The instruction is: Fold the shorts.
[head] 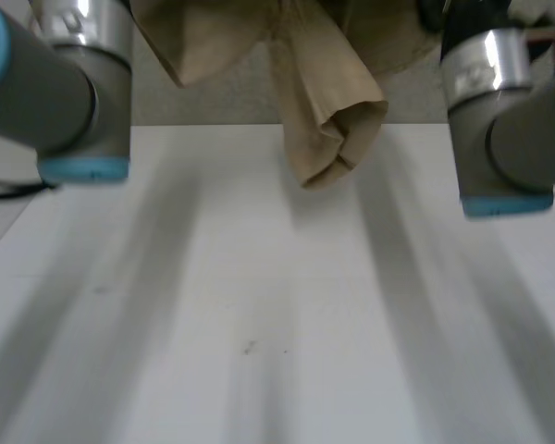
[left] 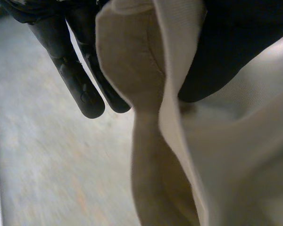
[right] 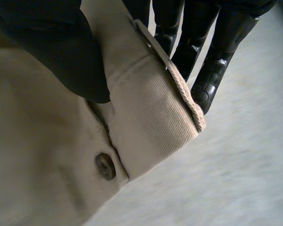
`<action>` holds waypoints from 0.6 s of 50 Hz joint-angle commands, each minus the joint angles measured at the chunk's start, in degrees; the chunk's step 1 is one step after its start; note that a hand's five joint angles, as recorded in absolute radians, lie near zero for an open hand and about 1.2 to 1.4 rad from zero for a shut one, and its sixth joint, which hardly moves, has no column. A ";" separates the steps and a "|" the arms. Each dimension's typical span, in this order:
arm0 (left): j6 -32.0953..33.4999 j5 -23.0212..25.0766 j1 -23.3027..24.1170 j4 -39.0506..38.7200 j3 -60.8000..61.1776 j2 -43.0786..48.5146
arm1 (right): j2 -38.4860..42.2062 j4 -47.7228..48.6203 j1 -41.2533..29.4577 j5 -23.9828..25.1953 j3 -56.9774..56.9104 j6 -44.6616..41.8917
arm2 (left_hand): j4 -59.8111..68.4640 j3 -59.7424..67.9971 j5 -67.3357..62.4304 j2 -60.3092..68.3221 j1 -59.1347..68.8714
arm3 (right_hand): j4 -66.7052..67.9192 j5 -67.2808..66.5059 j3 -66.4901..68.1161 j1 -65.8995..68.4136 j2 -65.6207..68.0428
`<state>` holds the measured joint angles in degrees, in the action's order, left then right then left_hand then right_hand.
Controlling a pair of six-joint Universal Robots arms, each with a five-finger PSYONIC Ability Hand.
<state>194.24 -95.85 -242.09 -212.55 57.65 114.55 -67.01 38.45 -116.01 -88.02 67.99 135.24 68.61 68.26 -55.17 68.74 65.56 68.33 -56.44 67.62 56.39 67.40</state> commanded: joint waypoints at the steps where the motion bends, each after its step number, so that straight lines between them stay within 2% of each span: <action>1: -0.36 0.23 0.65 3.19 20.01 -1.35 | -0.05 -17.87 0.34 2.24 13.82 1.42 | 11.39 11.74 -14.83 11.26 14.44 | 11.67 -13.56 12.38 23.61 12.60; 7: -0.27 0.23 1.00 4.77 31.37 -0.82 | -0.05 -27.19 0.52 3.82 25.23 3.45 | 11.39 11.74 -14.83 11.26 14.44 | 11.67 -13.56 12.38 23.61 12.60; 14: -0.27 0.31 2.50 7.58 41.40 -1.17 | -0.49 -33.88 0.87 4.61 33.95 3.10 | 11.39 11.74 -14.83 11.26 14.44 | 11.67 -13.56 12.38 23.61 12.60; 19: -0.18 0.49 2.67 9.34 45.27 -4.59 | -6.36 -37.74 0.96 4.35 37.65 3.44 | 11.39 11.74 -14.83 11.26 14.44 | 11.67 -13.56 12.38 23.61 12.60; 20: -0.18 0.49 2.67 9.69 46.32 -6.34 | -7.60 -38.27 1.05 4.35 37.74 3.62 | 11.39 11.74 -14.83 11.26 14.44 | 7.40 -9.29 8.11 19.34 8.33; 21: -0.18 0.49 2.59 9.78 46.76 -7.14 | -8.83 -38.71 1.22 4.35 37.74 3.80 | 11.39 11.74 -14.83 11.26 14.44 | -4.80 2.91 -4.09 7.14 -3.87; 22: -0.27 0.49 2.50 9.87 47.29 -7.85 | -9.97 -39.15 1.48 4.35 37.74 3.89 | 11.39 11.74 -14.83 11.26 14.44 | -20.07 18.19 -19.36 -8.14 -19.14; 23: -0.27 0.49 2.50 9.87 47.73 -8.55 | -12.51 -39.24 2.71 4.44 37.83 4.24 | 11.39 11.74 -14.83 11.26 14.44 | -51.37 49.48 -50.66 -39.43 -50.44; 24: -0.27 0.49 2.41 9.87 48.60 -9.60 | -13.84 -39.16 3.59 4.44 37.74 4.76 | 11.39 11.74 -14.83 11.26 14.44 | -58.33 56.44 -57.62 -46.39 -57.40; 26: -0.27 0.49 2.32 9.96 49.23 -10.75 | -16.74 -38.55 5.17 4.61 37.57 6.43 | 11.39 11.74 -14.83 11.26 14.44 | -58.33 56.44 -57.62 -46.39 -57.40; 30: -0.36 0.49 2.06 9.96 51.33 -13.21 | -21.32 -32.84 8.16 6.11 36.69 15.38 | 11.39 11.74 -14.83 11.26 14.44 | -58.33 56.44 -57.62 -46.39 -57.40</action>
<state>193.99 -95.35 -239.63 -202.57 106.53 104.89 -81.27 0.16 -112.03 -83.38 105.86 141.49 68.61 68.32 -56.17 68.79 65.56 14.92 -5.89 14.58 12.54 14.47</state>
